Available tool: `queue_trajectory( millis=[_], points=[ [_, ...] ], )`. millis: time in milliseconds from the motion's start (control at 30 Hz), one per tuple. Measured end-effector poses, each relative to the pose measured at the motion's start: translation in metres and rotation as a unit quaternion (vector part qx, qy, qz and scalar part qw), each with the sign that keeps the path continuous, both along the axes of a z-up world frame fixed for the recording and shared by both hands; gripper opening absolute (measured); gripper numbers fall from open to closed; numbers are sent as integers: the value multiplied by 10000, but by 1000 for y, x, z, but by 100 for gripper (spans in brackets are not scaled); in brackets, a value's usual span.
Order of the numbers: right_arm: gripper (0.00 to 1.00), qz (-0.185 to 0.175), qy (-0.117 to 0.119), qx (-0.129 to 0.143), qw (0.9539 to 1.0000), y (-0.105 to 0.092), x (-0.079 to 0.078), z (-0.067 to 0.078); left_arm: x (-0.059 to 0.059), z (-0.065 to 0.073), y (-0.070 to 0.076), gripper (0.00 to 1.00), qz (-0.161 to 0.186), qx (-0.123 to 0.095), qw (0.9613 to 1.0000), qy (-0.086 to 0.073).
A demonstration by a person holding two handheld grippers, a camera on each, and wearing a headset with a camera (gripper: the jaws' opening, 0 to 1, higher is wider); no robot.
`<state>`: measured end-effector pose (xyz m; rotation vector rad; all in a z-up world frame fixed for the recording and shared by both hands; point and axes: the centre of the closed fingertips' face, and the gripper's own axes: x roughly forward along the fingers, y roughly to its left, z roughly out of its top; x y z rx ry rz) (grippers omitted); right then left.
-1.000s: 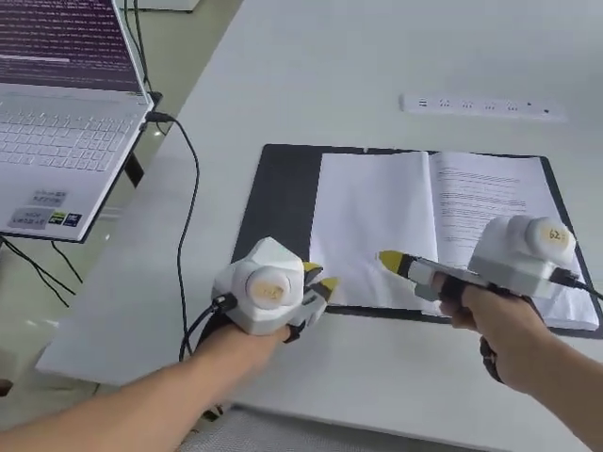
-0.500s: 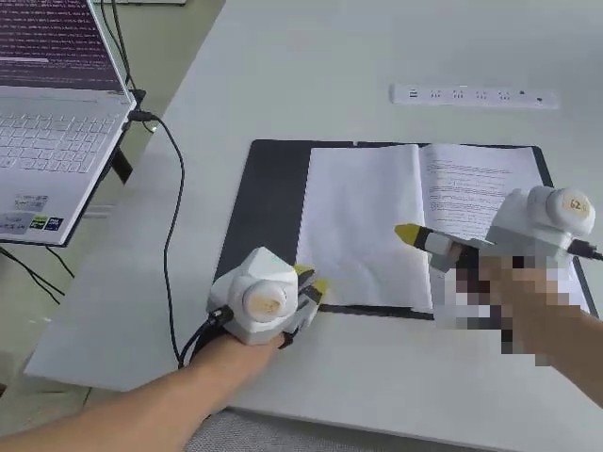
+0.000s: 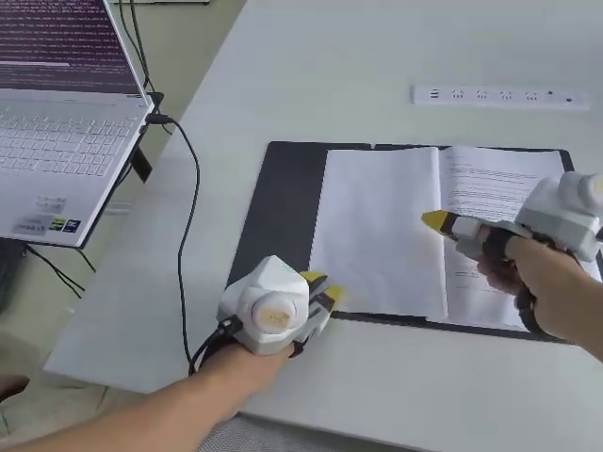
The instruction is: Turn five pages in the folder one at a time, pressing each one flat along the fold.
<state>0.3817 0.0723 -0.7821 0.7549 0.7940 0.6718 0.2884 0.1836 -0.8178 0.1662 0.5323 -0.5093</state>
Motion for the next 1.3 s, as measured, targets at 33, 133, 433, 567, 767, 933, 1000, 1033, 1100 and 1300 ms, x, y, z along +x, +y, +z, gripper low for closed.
queue_trajectory(
  millis=[33, 133, 433, 567, 767, 933, 1000, 1033, 1100, 1300],
  points=[
    [0, -14, 56, 8, 10000, 0, 2, -2, 0, 0, 0, 11, 12, -2, 10000, 9],
    [0, -70, 84, 36, 9999, -1, 13, -5, 0, 0, 0, 11, 10, 23, 10000, 19],
    [0, -339, 256, 22, 9991, -8, 43, -15, 1, 0, 0, 11, 21, 18, 10000, 39],
    [0, -436, 347, 33, 9984, -11, 56, -19, 1, -1, 0, 11, 17, 27, 10000, 43],
    [0, -446, 400, -24, 9982, -12, 62, -23, 1, 0, -1, 11, 20, 42, 10000, 40],
    [0, -408, 411, -80, 9983, -10, 69, -24, 0, 0, -1, 11, 39, 40, 10000, 34],
    [0, -381, 383, -142, 9984, -9, 73, -23, 0, 0, -1, 11, 49, 32, 10000, 32],
    [0, -387, 362, -145, 9985, -9, 75, -23, 0, 0, -1, 11, 52, 34, 10000, 29],
    [0, -396, 360, -208, 9984, -9, 80, -24, 0, 0, -1, 11, 60, 28, 10000, 31],
    [0, -450, 373, -234, 9980, -8, 91, -25, 0, 0, -1, 11, 73, 18, 10000, 29]
  ],
)
